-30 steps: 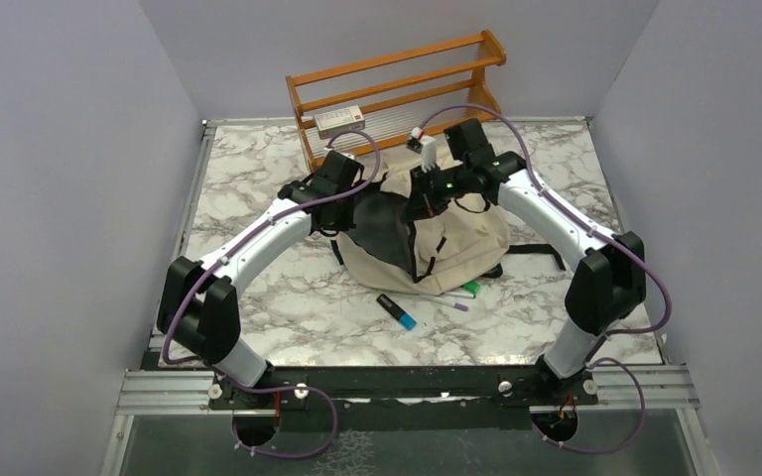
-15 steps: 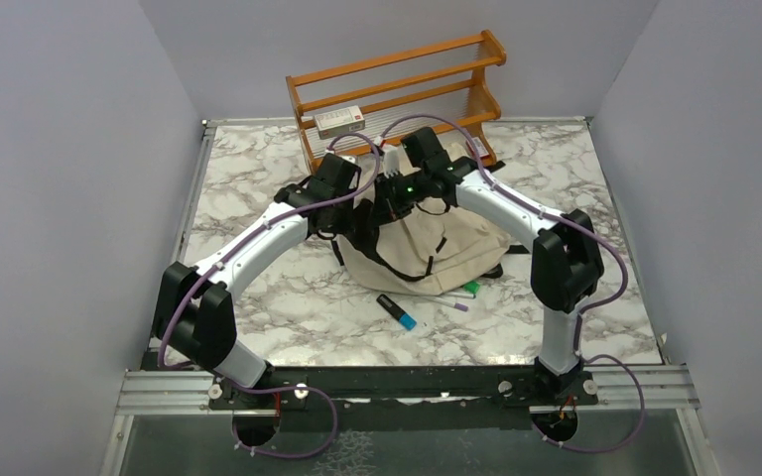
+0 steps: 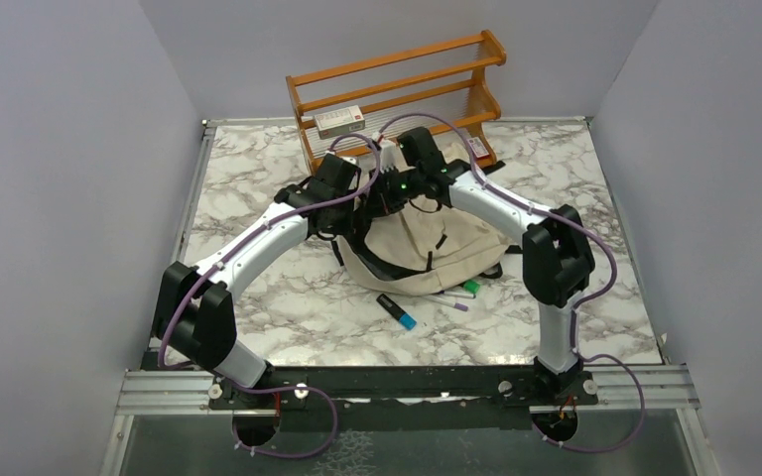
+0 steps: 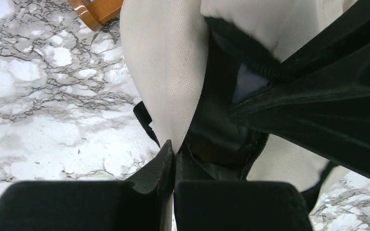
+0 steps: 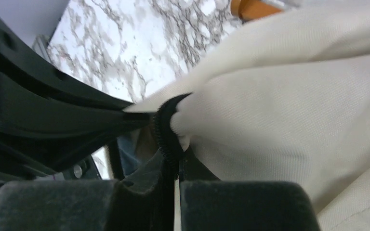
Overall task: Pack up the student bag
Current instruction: Zip the student bag at the center of the board.
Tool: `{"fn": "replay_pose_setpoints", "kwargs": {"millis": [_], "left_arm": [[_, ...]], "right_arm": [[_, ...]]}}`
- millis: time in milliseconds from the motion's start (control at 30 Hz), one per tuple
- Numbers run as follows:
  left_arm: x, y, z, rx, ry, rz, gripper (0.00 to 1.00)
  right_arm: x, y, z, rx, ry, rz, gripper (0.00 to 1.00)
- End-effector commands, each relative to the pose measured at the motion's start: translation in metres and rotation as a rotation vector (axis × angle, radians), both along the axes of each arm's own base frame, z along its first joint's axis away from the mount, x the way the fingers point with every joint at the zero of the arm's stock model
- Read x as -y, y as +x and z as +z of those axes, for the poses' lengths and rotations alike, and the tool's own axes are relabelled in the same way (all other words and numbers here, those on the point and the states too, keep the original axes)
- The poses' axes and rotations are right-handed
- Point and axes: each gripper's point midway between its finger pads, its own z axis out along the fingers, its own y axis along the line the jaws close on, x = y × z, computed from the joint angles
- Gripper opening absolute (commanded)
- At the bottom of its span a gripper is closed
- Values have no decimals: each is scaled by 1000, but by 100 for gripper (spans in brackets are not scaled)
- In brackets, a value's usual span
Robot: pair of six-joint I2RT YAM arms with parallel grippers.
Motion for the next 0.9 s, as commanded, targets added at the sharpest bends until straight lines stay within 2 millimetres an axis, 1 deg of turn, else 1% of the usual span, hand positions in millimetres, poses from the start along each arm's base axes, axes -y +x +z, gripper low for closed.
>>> {"fn": "replay_pose_setpoints", "kwargs": {"millis": [0, 200, 267, 400, 467, 600, 767, 800, 867], "left_arm": [[2, 2, 9, 8, -28, 4, 0], [-5, 12, 12, 10, -33, 35, 0], [-7, 13, 13, 11, -33, 37, 0], [-13, 16, 12, 16, -12, 41, 14], [-15, 17, 11, 12, 5, 41, 18], [-17, 18, 13, 17, 15, 46, 20], [-15, 17, 12, 11, 2, 46, 24], [-16, 17, 12, 10, 4, 47, 25], [-16, 15, 11, 8, 5, 46, 28]], "right_arm": [[6, -11, -11, 21, 28, 5, 5], [25, -43, -37, -7, 48, 2, 3], [28, -53, -41, -19, 54, 17, 3], [33, -68, -43, -33, 57, 36, 4], [32, -73, -45, -53, 62, 53, 5], [21, -78, -44, -88, 98, 99, 6], [-4, -76, -42, -104, 112, 151, 8], [-7, -73, -39, -101, 121, 145, 10], [-14, -67, -28, -93, 151, 132, 18]]}}
